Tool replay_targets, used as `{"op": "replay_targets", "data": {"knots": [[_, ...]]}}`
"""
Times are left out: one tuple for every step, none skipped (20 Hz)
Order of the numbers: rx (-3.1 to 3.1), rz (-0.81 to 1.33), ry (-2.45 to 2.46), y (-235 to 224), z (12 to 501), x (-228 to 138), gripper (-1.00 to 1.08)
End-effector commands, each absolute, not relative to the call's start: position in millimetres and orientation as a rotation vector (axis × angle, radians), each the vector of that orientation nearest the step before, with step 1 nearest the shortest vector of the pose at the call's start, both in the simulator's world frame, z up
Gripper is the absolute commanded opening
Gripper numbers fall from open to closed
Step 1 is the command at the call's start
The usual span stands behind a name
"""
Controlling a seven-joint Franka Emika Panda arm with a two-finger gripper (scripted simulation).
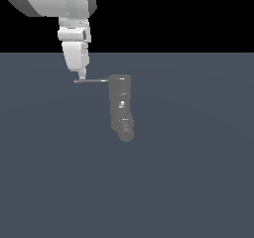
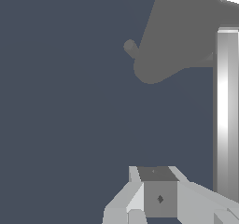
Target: Turn on the faucet by rotating a designated handle.
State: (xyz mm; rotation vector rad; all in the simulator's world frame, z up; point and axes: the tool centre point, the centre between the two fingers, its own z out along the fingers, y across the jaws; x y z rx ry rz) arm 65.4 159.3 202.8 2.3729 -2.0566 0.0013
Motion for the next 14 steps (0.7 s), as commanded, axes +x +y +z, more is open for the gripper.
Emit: {"op": "replay_targets", "data": {"knots": [[2.360,0.001,-2.072,158.3,200.8,68.8,-1.00],[2.359,0.001,-2.073,158.2,200.7,69.3,-1.00],[2.359,0.001,-2.073,158.3,200.7,69.3,-1.00],[2.360,0.000,-2.072,158.3,201.2,69.1,-1.00],[2.362,0.000,-2.071,158.4,201.6,68.7,-1.00],[2.363,0.000,-2.070,158.5,201.8,68.6,-1.00],[2.363,0.000,-2.070,158.5,201.8,68.6,-1.00],[2.363,0.000,-2.070,158.5,201.8,68.6,-1.00],[2.363,0.000,-2.070,158.5,201.8,68.6,-1.00],[2.363,0.000,-2.070,158.5,201.7,68.6,-1.00],[2.363,0.000,-2.070,158.1,201.7,66.0,-1.00],[2.363,0.000,-2.070,157.7,201.7,63.4,-1.00],[2.363,0.000,-2.070,157.2,201.7,60.8,-1.00],[2.363,0.000,-2.070,156.8,201.7,58.1,-1.00]]}}
